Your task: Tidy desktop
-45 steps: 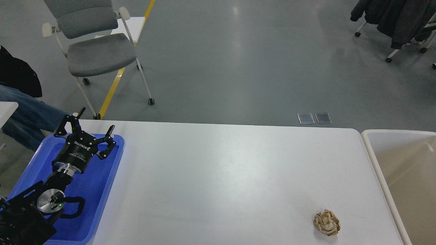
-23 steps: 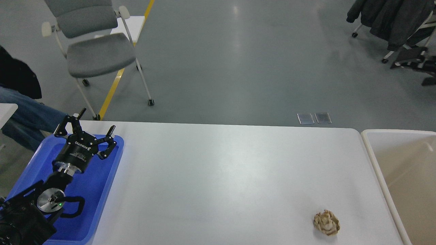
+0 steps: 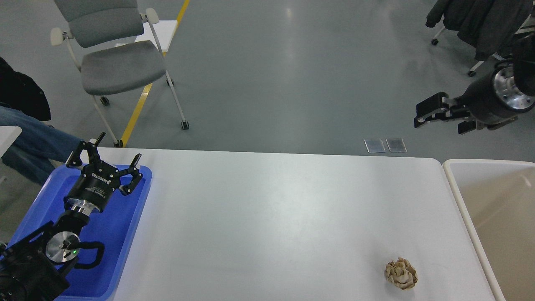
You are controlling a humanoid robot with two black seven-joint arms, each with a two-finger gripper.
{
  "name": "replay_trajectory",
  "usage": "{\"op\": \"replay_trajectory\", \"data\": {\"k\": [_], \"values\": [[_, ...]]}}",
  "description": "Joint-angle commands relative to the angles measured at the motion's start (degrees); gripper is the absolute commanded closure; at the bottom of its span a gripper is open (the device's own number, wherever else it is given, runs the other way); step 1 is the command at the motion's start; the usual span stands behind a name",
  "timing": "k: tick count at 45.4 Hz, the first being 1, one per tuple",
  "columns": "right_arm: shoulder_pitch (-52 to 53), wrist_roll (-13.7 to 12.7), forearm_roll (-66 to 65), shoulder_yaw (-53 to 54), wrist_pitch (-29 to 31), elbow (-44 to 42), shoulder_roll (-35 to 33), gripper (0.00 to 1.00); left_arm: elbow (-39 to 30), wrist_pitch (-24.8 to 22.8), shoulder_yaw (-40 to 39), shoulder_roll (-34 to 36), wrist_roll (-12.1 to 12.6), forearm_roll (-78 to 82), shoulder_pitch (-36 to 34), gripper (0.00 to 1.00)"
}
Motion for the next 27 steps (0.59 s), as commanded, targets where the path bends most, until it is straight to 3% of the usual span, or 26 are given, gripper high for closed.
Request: {"op": "replay_trajectory", "data": {"k": [1,8,27], "values": [[4.5,0.0,0.4,-2.5,1.2,11.6,3.8,0.0,0.1,0.0,0.0,-0.1,0.0,-0.1,-0.1,0.01],[6.1,0.0,0.4,-4.0,3.6,15.9,3.9,0.0,0.0,0.0,0.0,-0.1,0.0,-0.1,0.0,0.01],[3.6,-0.7,3.1,-9.7,3.0,15.9,7.3,0.0,0.0,0.0,0.0,-0.1,0.0,-0.1,0.0,0.01]]}}
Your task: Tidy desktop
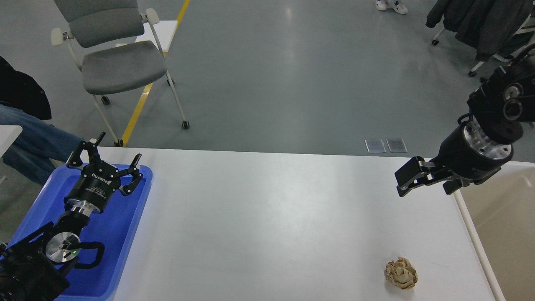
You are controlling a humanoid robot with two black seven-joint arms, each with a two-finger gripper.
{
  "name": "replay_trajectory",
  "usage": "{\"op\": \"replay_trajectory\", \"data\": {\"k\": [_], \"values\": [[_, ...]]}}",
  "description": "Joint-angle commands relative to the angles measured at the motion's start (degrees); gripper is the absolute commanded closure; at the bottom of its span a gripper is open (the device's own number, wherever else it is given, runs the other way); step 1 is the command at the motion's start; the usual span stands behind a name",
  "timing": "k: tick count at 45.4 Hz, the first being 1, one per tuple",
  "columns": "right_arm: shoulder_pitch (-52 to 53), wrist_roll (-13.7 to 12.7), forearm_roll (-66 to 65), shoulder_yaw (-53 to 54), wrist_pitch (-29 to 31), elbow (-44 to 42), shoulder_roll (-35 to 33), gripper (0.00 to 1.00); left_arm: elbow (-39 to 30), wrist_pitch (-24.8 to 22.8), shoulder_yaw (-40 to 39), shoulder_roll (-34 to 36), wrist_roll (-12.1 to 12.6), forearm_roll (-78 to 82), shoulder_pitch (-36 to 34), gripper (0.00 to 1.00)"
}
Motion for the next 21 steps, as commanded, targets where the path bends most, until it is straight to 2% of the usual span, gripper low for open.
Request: {"op": "replay_trajectory", "data": {"k": [1,11,21], "values": [[-1.6,-0.8,3.0,-4.5,-0.3,1.1,1.6,0.0,0.1,0.0,0.0,0.0,0.0,0.0,0.0,0.01],[-3.9,-3.3,12.7,-5.8,-1.6,0.8,1.4,0.0,0.1,0.0,0.0,0.0,0.0,0.0,0.0,0.01],[-4.2,-3.4,13.1,-5.7,-2.6,0.6,1.3,0.0,0.1,0.0,0.0,0.0,0.0,0.0,0.0,0.01]]}}
